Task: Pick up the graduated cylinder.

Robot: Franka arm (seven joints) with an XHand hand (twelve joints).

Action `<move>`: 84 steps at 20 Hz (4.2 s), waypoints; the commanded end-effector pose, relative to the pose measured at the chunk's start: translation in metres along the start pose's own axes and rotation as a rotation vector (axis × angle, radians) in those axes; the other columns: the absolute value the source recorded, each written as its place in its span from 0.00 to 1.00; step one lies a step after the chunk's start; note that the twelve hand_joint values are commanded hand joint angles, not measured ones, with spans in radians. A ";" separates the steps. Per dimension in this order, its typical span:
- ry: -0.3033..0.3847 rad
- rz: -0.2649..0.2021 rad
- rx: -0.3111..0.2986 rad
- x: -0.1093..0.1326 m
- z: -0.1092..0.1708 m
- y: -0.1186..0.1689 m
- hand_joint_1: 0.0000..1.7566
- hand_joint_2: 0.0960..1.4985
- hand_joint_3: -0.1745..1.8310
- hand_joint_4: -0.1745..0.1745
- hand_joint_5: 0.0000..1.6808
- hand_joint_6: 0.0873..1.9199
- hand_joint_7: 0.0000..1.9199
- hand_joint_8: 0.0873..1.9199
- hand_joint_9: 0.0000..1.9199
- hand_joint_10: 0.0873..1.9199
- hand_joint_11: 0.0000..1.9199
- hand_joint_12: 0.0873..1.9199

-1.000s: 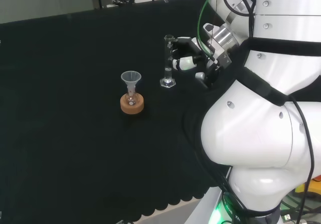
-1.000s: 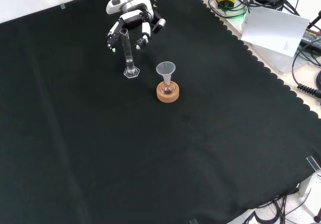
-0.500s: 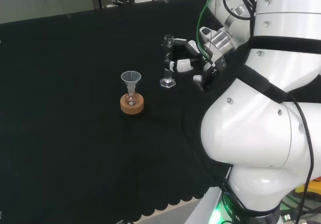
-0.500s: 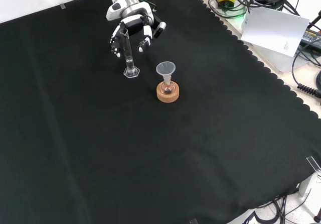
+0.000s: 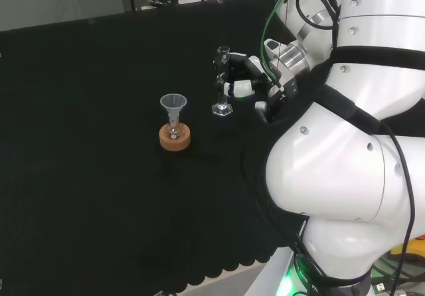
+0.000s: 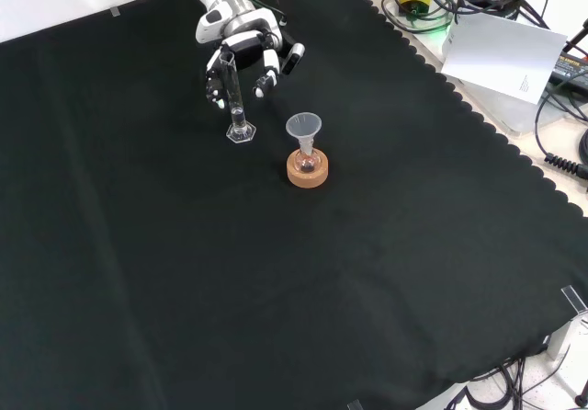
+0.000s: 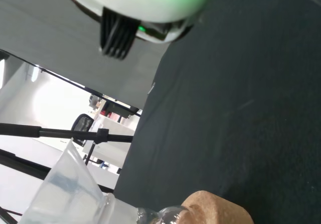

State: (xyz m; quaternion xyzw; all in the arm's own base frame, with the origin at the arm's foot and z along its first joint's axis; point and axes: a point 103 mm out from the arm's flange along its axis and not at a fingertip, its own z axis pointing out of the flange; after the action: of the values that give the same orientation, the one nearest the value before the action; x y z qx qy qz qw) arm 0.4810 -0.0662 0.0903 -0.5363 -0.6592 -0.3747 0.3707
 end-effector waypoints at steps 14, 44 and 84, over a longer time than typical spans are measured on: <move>0.060 -0.001 0.020 -0.009 0.003 0.005 0.68 0.36 0.45 0.47 0.36 0.34 0.30 0.29 0.47 0.17 0.37 0.57; 0.133 0.000 0.010 -0.015 0.003 0.006 0.69 0.39 0.44 0.52 0.41 0.36 0.34 0.29 0.52 0.15 0.41 0.53; -0.049 -0.026 0.061 0.019 -0.017 0.016 0.80 0.64 0.08 0.20 0.69 0.38 0.61 0.36 0.78 0.00 0.60 0.39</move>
State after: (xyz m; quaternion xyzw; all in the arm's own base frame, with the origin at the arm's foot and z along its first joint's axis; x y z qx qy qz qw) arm 0.4966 -0.0725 0.1038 -0.5239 -0.6566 -0.3854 0.3820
